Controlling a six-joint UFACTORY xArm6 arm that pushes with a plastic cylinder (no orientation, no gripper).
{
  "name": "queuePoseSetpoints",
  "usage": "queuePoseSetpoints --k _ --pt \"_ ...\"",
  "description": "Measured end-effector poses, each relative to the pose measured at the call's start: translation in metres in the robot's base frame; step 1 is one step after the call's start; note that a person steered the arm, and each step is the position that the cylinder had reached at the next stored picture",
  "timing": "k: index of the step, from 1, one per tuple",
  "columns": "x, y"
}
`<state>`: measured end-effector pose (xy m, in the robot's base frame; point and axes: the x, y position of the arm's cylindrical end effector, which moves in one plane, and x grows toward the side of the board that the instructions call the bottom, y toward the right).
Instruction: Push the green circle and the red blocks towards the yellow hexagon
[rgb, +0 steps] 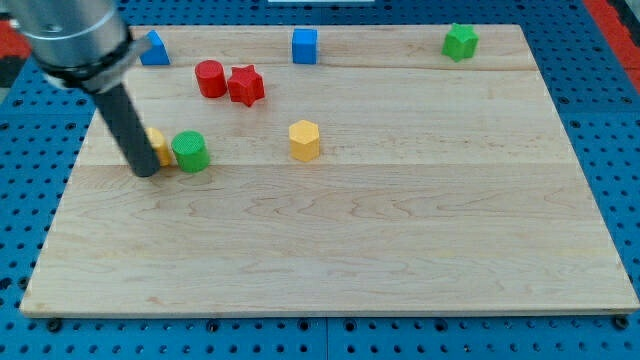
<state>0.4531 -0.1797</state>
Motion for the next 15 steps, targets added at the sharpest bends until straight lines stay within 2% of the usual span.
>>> queuePoseSetpoints --k 1,2,3,4,5,6,7,8,9,10,12,14,15 --pt "-0.024 0.037" --pt "-0.043 0.037" --pt "-0.059 -0.009" --pt "-0.077 0.004" --pt "-0.041 0.075" --pt "-0.023 0.058" --pt "-0.063 0.021" --pt "-0.132 -0.028" --pt "-0.158 0.012" --pt "-0.158 0.08" --pt "-0.158 0.091" --pt "-0.186 0.094" --pt "-0.157 0.137"
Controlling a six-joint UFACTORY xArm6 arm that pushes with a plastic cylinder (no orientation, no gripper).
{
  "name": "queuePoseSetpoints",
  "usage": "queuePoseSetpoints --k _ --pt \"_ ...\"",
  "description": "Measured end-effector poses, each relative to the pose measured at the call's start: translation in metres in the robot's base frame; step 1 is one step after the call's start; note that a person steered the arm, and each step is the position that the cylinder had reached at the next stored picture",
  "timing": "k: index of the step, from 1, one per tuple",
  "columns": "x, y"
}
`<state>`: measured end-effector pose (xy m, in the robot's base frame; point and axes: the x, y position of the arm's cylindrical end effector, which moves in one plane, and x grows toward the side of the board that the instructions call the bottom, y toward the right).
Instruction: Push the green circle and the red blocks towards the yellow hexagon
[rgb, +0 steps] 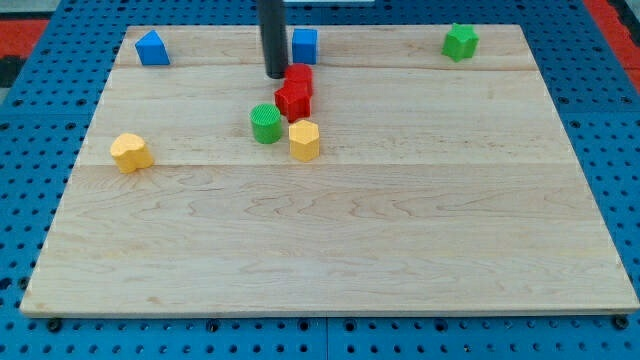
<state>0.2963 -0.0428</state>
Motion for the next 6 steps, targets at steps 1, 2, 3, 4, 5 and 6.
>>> queuePoseSetpoints --k 1,2,3,4,5,6 --pt "0.005 0.004" --pt "0.005 0.004" --pt "0.005 0.005" --pt "-0.012 -0.002" --pt "-0.013 -0.003" --pt "0.039 -0.043"
